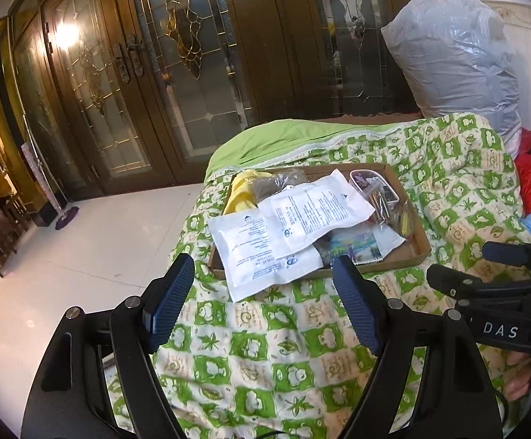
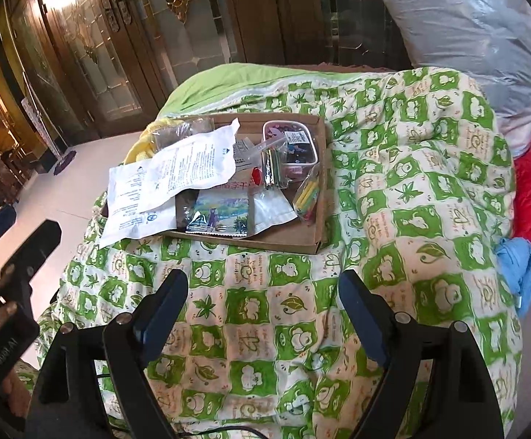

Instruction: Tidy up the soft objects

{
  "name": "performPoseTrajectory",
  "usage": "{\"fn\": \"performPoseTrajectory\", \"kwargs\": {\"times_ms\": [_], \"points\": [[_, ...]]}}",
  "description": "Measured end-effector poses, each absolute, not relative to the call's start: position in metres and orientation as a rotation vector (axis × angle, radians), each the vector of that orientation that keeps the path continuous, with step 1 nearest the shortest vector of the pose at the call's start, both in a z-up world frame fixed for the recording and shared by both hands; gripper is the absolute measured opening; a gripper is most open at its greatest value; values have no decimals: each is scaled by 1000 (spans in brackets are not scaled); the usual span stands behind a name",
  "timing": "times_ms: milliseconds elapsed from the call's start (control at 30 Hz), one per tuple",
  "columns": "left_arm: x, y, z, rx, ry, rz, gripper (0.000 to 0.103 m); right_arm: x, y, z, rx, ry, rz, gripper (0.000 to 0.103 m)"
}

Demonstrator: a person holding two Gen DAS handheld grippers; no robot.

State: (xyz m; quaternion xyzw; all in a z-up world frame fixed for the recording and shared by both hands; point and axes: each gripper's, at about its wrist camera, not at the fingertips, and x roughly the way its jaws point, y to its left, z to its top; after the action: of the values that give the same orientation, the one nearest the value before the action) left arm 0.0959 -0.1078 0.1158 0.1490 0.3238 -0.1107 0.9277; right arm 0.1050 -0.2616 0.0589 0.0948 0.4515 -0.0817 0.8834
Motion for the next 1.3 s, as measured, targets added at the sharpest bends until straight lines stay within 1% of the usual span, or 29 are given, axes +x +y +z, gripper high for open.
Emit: {"fn": "performPoseTrajectory", "kwargs": {"times_ms": [200,267,333,1300], "points": [[88,-104,117,285,668,-236,79,94,-258,65,196,912,-183,85],[86,-104,117,282,671,-238,79,92,-257,67,195,899,-186,88],[84,-104,116,283,673,-241,79,89,-256,70,195,885,-186,103],[73,-100,125,225,681,-275,79,73,-254,86,198,834,-199,103]]}}
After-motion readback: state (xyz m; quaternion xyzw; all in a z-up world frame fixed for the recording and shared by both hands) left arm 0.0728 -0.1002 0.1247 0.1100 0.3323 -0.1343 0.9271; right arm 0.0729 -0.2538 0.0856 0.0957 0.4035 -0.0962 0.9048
